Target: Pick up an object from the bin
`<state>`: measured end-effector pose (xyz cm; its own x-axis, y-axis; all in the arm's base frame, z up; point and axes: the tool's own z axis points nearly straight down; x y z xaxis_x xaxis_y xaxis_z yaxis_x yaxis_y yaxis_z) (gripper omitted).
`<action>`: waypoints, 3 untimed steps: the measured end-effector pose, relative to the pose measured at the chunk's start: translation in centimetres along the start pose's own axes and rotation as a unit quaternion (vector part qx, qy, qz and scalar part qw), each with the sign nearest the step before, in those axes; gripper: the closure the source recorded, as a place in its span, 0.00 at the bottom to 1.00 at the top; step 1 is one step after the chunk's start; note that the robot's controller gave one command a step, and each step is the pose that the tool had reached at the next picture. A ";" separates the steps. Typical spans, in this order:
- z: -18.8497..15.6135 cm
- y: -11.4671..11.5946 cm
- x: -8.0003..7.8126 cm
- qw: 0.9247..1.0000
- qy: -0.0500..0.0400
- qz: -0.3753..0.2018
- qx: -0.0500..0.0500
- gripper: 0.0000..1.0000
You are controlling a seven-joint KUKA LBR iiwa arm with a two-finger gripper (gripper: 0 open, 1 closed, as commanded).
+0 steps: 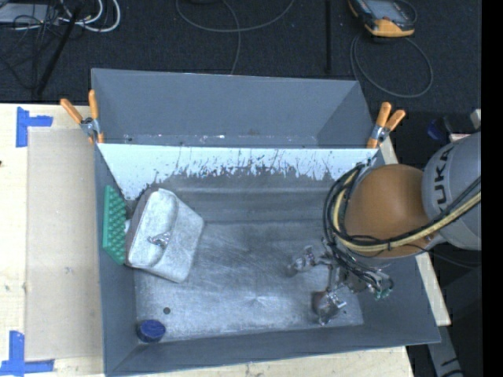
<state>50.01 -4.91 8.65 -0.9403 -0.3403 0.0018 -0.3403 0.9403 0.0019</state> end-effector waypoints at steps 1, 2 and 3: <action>0.7 -3.7 3.9 0.978 -0.009 -0.209 0.005 0.00; 0.8 -3.6 4.2 0.978 -0.004 -0.207 0.002 1.00; -11.8 -7.6 4.7 0.940 -0.002 -0.341 0.003 1.00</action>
Offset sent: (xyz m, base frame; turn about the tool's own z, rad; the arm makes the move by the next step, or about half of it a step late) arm -0.0294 -0.0489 -0.0088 -0.4223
